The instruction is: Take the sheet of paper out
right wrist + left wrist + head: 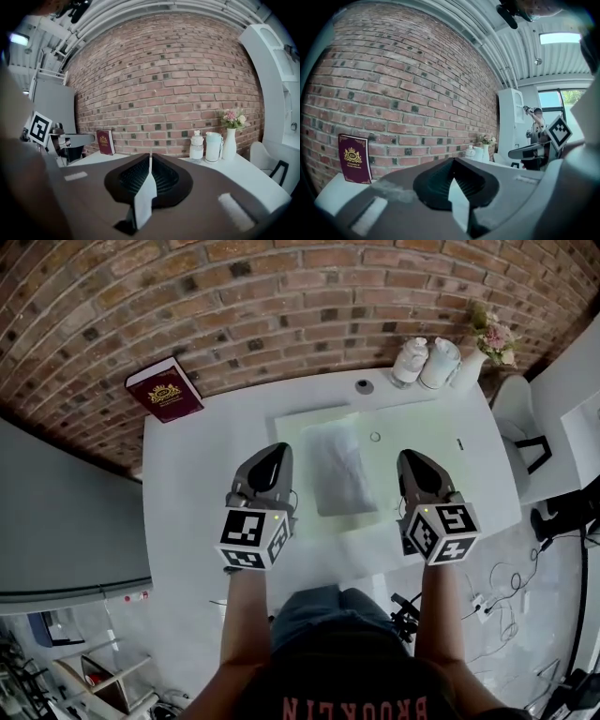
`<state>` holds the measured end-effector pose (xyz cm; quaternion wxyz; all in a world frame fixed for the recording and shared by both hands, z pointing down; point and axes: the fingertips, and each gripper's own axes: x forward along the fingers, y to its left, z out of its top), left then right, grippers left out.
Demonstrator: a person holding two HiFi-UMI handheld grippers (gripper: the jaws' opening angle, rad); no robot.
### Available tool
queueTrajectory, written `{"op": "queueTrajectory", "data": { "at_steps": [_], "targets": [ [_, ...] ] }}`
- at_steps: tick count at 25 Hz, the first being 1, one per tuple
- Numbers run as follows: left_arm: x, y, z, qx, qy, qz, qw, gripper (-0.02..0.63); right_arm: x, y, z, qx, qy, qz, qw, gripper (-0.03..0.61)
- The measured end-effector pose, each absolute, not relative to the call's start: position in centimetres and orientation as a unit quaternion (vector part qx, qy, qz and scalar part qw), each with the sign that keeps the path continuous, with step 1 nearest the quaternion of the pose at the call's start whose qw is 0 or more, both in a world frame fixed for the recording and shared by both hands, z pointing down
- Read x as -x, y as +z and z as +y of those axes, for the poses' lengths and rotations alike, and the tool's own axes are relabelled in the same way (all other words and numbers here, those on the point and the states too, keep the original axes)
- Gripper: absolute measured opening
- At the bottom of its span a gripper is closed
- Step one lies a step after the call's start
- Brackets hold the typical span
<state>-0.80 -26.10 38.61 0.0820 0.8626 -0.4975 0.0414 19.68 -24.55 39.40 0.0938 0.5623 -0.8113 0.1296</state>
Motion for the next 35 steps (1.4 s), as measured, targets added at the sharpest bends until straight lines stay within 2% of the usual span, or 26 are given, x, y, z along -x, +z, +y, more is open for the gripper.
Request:
{"op": "queueTrajectory", "data": {
  "at_steps": [6, 12, 15, 19, 20, 35],
  "targets": [
    [1.8, 40.4, -27.7, -0.853, 0.042, -0.509, 0.105, -0.003, -18.6, 41.9, -26.5, -0.539, 0.154, -0.819, 0.121, 0.002],
    [3.2, 42.5, -28.5, -0.838, 0.044, -0.528, 0.131, -0.003, -17.6, 45.9, -27.6, -0.508, 0.188, -0.819, 0.187, 0.009],
    [3.5, 43.7, -28.7, -0.830, 0.057, -0.537, 0.141, -0.003, -16.7, 48.3, -27.9, -0.477, 0.212, -0.823, 0.225, 0.039],
    [3.6, 45.0, -28.9, -0.818, 0.062, -0.548, 0.161, -0.003, -16.1, 51.9, -27.9, -0.435, 0.260, -0.819, 0.267, 0.158],
    [3.7, 45.3, -29.1, -0.816, 0.062, -0.550, 0.167, -0.003, -16.1, 52.9, -28.0, -0.429, 0.271, -0.815, 0.279, 0.161],
    [4.5, 48.8, -30.4, -0.792, 0.082, -0.570, 0.201, -0.003, -16.7, 62.0, -28.9, -0.383, 0.371, -0.750, 0.391, 0.138]
  ]
}}
